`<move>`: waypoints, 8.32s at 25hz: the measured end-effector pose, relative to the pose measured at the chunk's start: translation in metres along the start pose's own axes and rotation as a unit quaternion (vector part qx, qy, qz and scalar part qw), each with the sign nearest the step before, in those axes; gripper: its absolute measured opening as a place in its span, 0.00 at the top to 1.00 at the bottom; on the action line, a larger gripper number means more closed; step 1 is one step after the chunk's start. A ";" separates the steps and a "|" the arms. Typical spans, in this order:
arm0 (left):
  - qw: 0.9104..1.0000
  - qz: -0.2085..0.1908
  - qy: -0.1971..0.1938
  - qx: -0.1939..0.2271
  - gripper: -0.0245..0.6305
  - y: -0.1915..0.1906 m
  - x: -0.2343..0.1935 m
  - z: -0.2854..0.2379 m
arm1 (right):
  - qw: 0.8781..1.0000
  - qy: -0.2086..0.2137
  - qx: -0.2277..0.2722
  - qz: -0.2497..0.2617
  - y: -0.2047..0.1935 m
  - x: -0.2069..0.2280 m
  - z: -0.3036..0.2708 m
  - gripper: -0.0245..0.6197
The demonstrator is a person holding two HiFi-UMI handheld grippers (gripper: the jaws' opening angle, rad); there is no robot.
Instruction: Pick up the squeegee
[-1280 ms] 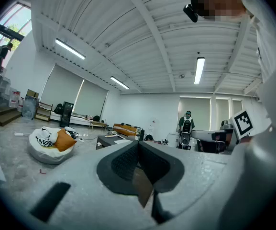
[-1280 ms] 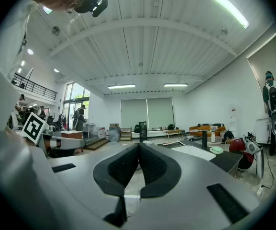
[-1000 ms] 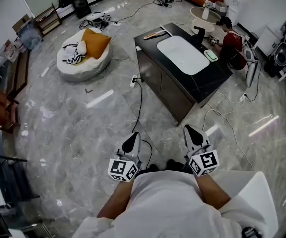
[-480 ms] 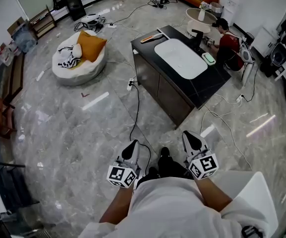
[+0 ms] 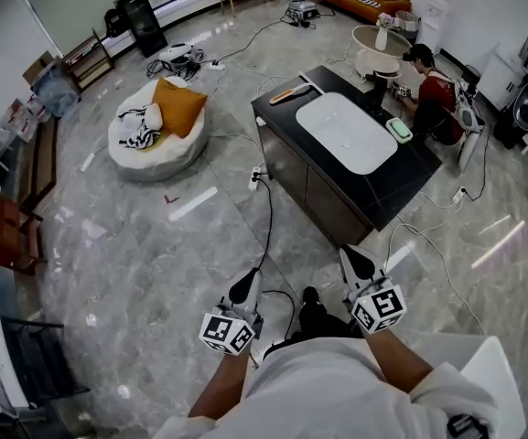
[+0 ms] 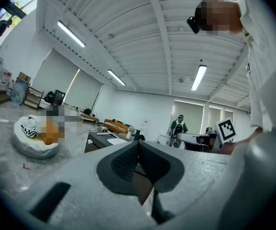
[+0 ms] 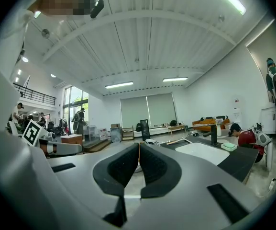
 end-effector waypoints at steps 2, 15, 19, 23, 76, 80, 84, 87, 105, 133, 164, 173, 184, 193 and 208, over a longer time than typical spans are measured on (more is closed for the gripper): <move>1.000 -0.006 -0.004 -0.003 0.94 0.008 -0.010 -0.024 | 1.000 -0.002 0.009 -0.004 0.005 0.017 -0.022 0.94; 0.999 -0.008 -0.029 0.013 0.94 0.061 -0.043 -0.159 | 0.998 0.015 0.054 -0.012 0.028 0.106 -0.133 0.94; 1.000 0.001 -0.021 0.006 0.94 0.056 -0.057 -0.180 | 0.998 0.019 0.050 -0.018 0.021 0.124 -0.155 0.94; 1.000 0.010 -0.008 0.008 0.94 0.056 -0.081 -0.190 | 0.999 0.020 0.035 -0.033 0.004 0.132 -0.178 0.94; 0.947 -0.021 -0.278 -0.160 0.94 0.071 -0.312 -0.685 | 0.961 -0.266 0.066 0.047 0.020 0.385 -0.469 0.94; 0.936 -0.045 -0.291 -0.193 0.94 0.056 -0.312 -0.713 | 0.961 -0.263 0.070 0.035 0.016 0.398 -0.477 0.94; 0.919 -0.059 -0.308 -0.240 0.94 0.026 -0.310 -0.740 | 0.958 -0.276 0.070 0.021 0.008 0.407 -0.474 0.94; 0.901 -0.071 -0.324 -0.279 0.94 0.007 -0.311 -0.761 | 0.954 -0.295 0.058 0.010 -0.001 0.413 -0.470 0.94; 0.791 -0.111 -0.377 -0.469 0.80 -0.109 -0.331 -0.845 | 0.925 -0.378 -0.008 -0.025 -0.050 0.431 -0.483 0.94; 0.702 -0.147 -0.332 -0.613 0.73 -0.218 -0.347 -0.857 | 0.902 -0.424 -0.030 -0.077 -0.103 0.461 -0.473 0.94; 0.765 -0.079 -0.301 -0.564 0.85 -0.174 -0.338 -0.840 | 0.911 -0.410 -0.007 -0.047 -0.073 0.429 -0.456 0.94; 0.805 -0.051 -0.311 -0.503 0.85 -0.124 -0.313 -0.828 | 0.918 -0.394 0.011 -0.029 -0.046 0.411 -0.438 0.94; 0.859 0.000 -0.366 -0.358 0.85 -0.010 -0.247 -0.839 | 0.908 -0.414 0.055 0.040 0.034 0.421 -0.392 0.94; 0.863 0.023 -0.443 -0.242 0.85 0.068 -0.213 -0.849 | 0.882 -0.449 0.102 0.103 0.102 0.423 -0.378 0.94; 0.887 0.023 -0.458 -0.051 0.85 0.154 -0.238 -0.830 | 0.856 -0.481 0.101 0.161 0.167 0.388 -0.395 0.94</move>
Point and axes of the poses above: the fingertips, and each gripper's own axes: z backward along the fingers, x to its right, y out of its top, the point moved 5 cm from there along z, backward along the fingers, and after that the axes turned 10 degrees about x, right-handed, at the moved point
